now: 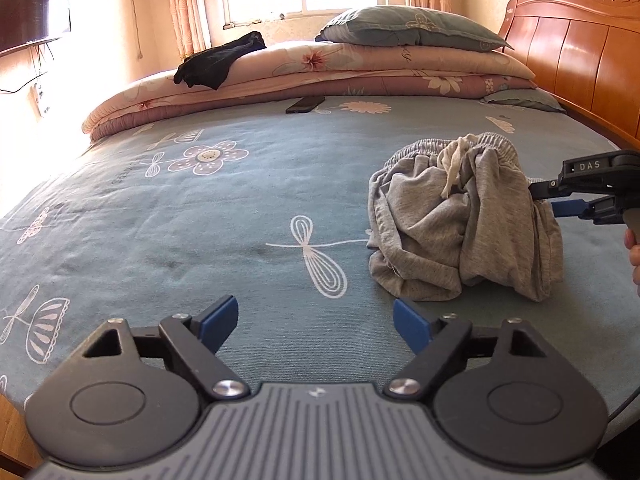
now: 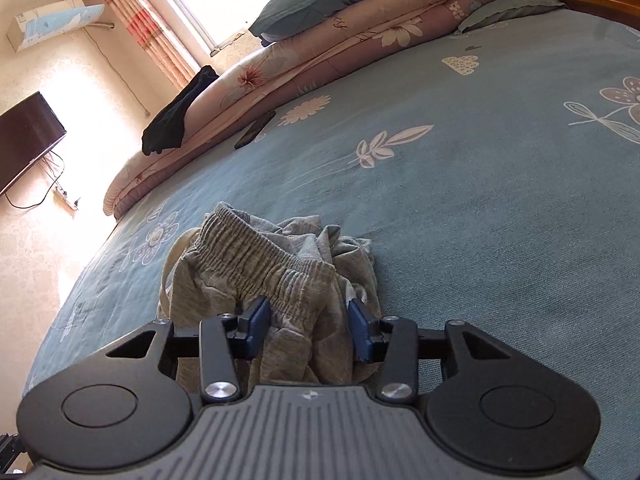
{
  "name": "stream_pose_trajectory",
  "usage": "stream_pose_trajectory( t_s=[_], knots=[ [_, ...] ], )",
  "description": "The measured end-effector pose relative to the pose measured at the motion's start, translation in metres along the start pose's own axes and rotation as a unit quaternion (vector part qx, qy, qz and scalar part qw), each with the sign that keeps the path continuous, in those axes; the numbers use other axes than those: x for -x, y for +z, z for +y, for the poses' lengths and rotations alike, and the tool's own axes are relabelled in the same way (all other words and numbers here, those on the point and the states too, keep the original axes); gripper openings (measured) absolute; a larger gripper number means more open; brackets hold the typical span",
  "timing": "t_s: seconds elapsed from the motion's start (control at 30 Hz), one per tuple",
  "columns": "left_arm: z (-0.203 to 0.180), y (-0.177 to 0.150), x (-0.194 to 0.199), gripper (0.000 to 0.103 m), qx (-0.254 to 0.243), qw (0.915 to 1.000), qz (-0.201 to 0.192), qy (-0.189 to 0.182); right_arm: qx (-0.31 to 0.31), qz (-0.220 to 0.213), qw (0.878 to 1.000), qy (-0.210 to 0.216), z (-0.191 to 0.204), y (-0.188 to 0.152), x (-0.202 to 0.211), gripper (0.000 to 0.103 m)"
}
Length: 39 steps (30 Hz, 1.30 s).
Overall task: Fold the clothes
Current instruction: 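Grasp the sweatpants waistband with the right gripper, then lift the waistband with the right gripper while the left gripper approaches the waistband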
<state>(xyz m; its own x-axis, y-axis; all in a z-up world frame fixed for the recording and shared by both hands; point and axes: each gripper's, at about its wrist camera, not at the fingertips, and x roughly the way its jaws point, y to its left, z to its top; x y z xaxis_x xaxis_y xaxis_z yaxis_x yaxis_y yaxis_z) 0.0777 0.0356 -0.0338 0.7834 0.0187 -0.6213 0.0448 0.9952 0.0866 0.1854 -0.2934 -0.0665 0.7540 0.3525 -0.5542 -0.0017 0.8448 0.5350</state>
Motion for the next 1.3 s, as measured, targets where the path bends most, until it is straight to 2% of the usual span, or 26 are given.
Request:
stream_pose_trajectory(
  t_s=[0.23, 0.27, 0.3, 0.43, 0.53, 0.6, 0.7, 0.87, 1.03, 1.17, 1.3],
  knots=[
    [-0.002, -0.003, -0.011, 0.085, 0.0, 0.9999, 0.014, -0.006, -0.008, -0.008, 0.999, 0.035, -0.005, 0.005, -0.016, 0.047],
    [-0.002, -0.003, -0.011, 0.085, -0.001, 0.9999, 0.014, -0.008, -0.007, -0.01, 0.999, 0.042, -0.006, 0.005, -0.016, 0.044],
    [-0.003, -0.004, -0.011, 0.085, -0.002, 0.9999, 0.014, -0.009, -0.003, -0.013, 0.999, 0.044, -0.005, 0.005, -0.013, 0.027],
    [-0.004, -0.004, -0.007, 0.085, -0.003, 0.9999, 0.011, -0.007, 0.027, -0.027, 0.998, 0.042, 0.009, 0.001, 0.008, 0.021],
    [-0.005, -0.003, -0.003, 0.085, -0.003, 0.9999, 0.009, -0.008, 0.048, -0.039, 0.997, 0.052, 0.023, -0.007, 0.033, 0.02],
    [-0.007, -0.002, 0.001, 0.085, -0.005, 0.9999, 0.004, -0.012, 0.071, -0.047, 0.996, 0.041, 0.033, -0.013, 0.051, 0.02],
    [-0.013, -0.001, 0.008, 0.085, -0.015, 0.9995, -0.004, -0.026, 0.074, -0.05, 0.995, 0.047, 0.04, -0.023, 0.076, 0.019],
    [-0.033, 0.0, 0.019, 0.086, -0.045, 0.9971, -0.017, -0.06, 0.156, -0.062, 0.986, -0.012, 0.062, -0.041, 0.108, 0.019],
    [-0.048, -0.001, 0.025, 0.086, -0.067, 0.9937, -0.019, -0.087, 0.214, -0.053, 0.974, -0.062, 0.064, -0.065, 0.119, 0.019],
    [-0.058, -0.001, 0.022, 0.086, -0.081, 0.9924, -0.013, -0.091, 0.234, -0.052, 0.969, -0.057, 0.064, -0.076, 0.121, 0.02],
    [-0.068, -0.002, 0.023, 0.086, -0.098, 0.9901, -0.011, -0.1, 0.222, -0.056, 0.972, -0.044, 0.061, -0.074, 0.117, 0.022]
  ],
)
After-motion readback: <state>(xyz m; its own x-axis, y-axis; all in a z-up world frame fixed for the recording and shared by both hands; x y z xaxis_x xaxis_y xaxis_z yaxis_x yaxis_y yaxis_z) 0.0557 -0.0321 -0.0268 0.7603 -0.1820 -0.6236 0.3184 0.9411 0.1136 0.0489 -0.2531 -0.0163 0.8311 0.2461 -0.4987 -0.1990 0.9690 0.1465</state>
